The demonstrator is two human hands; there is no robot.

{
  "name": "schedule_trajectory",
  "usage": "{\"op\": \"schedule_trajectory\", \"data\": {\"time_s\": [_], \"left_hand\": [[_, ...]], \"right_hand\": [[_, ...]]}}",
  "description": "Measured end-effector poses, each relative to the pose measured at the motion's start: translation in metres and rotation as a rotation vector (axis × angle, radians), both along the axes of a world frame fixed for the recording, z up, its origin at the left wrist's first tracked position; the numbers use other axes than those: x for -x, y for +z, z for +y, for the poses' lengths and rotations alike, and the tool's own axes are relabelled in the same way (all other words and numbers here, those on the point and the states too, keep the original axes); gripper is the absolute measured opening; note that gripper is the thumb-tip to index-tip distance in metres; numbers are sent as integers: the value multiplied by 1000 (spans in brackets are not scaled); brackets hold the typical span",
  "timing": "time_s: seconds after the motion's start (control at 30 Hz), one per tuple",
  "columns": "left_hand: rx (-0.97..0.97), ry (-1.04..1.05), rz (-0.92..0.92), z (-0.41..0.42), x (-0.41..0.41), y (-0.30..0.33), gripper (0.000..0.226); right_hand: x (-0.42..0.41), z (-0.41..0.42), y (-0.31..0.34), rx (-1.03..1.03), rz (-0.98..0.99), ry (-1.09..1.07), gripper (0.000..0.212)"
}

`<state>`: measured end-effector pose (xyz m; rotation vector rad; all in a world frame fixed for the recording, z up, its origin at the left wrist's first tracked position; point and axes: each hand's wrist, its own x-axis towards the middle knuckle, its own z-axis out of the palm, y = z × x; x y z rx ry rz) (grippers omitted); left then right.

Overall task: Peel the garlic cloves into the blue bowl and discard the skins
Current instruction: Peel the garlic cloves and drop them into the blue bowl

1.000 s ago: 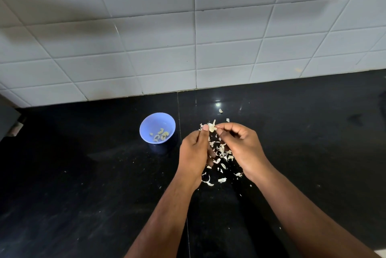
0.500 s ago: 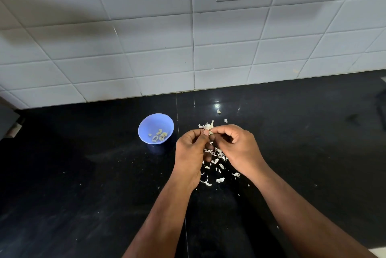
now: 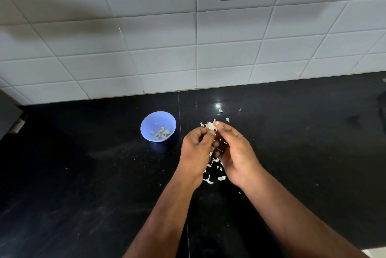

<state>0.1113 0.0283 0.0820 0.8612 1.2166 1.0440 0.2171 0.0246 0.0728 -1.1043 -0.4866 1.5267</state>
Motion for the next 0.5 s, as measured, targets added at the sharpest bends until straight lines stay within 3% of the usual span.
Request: {"op": "schedule_trajectory", "data": {"time_s": [0.1, 0.3, 0.5], "left_hand": [[97, -51, 76, -2, 3, -6, 26], [104, -56, 260, -3, 16, -18, 42], [72, -33, 248, -1, 23, -20, 16]], "right_hand": [[-3, 2, -2, 31, 32, -35, 9], [-15, -3, -4, -37, -244, -38, 15], [-23, -10, -3, -144, -486, 28, 13]]}}
